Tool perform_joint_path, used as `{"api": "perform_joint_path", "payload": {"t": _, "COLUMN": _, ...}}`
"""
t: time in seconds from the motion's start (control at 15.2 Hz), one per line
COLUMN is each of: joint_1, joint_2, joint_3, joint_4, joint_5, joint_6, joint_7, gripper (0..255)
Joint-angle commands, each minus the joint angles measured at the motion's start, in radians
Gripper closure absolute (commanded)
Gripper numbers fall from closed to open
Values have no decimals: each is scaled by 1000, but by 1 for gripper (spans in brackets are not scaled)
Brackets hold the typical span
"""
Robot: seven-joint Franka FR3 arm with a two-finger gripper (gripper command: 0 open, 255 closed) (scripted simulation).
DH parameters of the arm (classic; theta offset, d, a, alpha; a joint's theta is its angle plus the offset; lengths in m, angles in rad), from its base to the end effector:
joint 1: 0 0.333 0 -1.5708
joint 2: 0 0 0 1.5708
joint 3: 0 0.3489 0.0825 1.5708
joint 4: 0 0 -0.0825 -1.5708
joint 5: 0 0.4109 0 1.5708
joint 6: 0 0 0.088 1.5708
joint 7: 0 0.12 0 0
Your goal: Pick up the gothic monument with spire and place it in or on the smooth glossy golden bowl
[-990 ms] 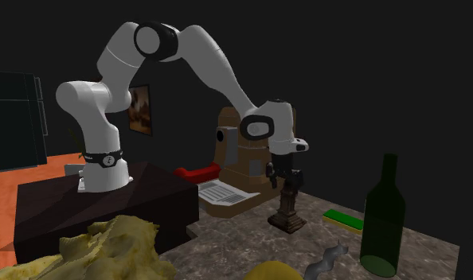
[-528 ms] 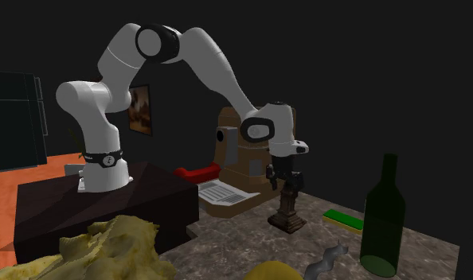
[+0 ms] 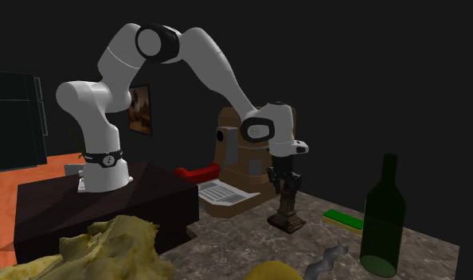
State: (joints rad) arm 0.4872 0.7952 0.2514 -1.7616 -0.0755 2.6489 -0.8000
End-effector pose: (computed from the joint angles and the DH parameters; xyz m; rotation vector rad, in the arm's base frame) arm 0.5302 0.4657 0.1247 -2.1781 -2.0701 -0.1846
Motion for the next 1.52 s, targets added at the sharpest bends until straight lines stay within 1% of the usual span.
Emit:
{"api": "perform_joint_path", "payload": {"t": 0.0, "joint_1": 0, "joint_2": 0, "joint_3": 0, "joint_4": 0, "joint_5": 0, "joint_6": 0, "joint_7": 0, "gripper": 255}}
{"api": "perform_joint_path", "payload": {"t": 0.26, "joint_1": -3, "joint_2": -22, "joint_3": 5, "joint_4": -8, "joint_5": 3, "joint_6": -14, "joint_7": 0, "gripper": 255}}
{"api": "perform_joint_path", "payload": {"t": 1.45, "joint_1": -35, "joint_2": -207, "joint_3": 44, "joint_4": -41, "joint_5": 38, "joint_6": -164, "joint_7": -2, "gripper": 255}}
